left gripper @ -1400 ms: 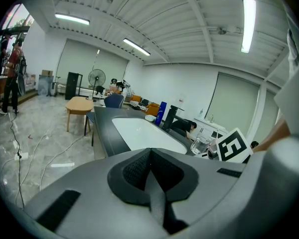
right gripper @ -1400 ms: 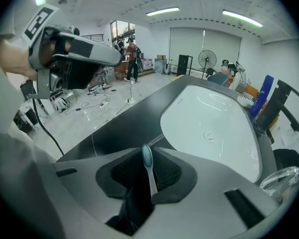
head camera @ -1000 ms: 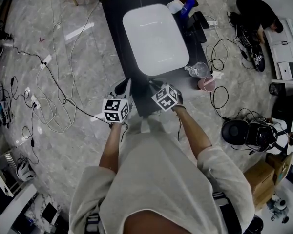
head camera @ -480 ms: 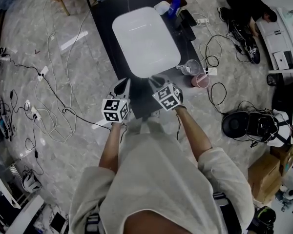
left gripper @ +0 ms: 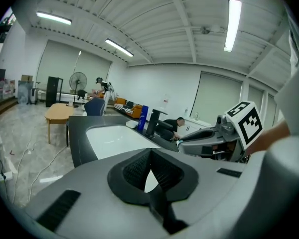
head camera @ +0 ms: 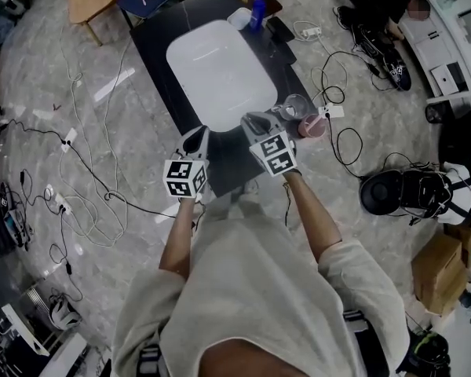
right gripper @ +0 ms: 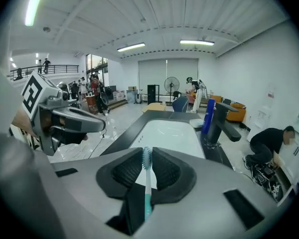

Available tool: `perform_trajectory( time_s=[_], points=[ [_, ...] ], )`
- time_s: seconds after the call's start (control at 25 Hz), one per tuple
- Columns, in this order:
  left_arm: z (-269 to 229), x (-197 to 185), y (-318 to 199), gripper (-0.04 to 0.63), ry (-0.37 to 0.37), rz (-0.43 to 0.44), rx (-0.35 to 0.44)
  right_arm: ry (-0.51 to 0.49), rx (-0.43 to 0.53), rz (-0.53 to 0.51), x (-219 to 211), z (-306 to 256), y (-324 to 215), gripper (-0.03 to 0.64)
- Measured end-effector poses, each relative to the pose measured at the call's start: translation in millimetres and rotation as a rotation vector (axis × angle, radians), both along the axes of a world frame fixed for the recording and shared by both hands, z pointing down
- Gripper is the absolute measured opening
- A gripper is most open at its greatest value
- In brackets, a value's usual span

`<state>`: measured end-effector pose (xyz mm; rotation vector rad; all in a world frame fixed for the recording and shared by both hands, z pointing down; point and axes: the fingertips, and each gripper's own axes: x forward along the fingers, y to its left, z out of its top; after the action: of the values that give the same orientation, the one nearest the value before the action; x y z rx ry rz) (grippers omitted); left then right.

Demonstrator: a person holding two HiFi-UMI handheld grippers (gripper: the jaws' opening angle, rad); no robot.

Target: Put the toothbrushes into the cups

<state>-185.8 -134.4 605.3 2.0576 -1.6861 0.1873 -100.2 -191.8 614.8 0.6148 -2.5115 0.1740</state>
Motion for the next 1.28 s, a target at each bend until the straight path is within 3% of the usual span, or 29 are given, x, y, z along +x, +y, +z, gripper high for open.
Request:
perform_trajectory(
  time_s=[0.56,1.12,1.28],
  points=[
    [-22,16,-23,0.026,-0.014,0.064,0.05,-0.198,0.06,0.159,22,-73,-37,0.074],
    [-37,48,-54,0.026,-0.005,0.15,0.094,-0.336,0.162,0.316,69,-146,-74,0.074],
    [-38,66,-66,0.026,-0.008,0.197,0.102,-0.327,0.198,0.366,94,-155,-86,0.074]
  ],
)
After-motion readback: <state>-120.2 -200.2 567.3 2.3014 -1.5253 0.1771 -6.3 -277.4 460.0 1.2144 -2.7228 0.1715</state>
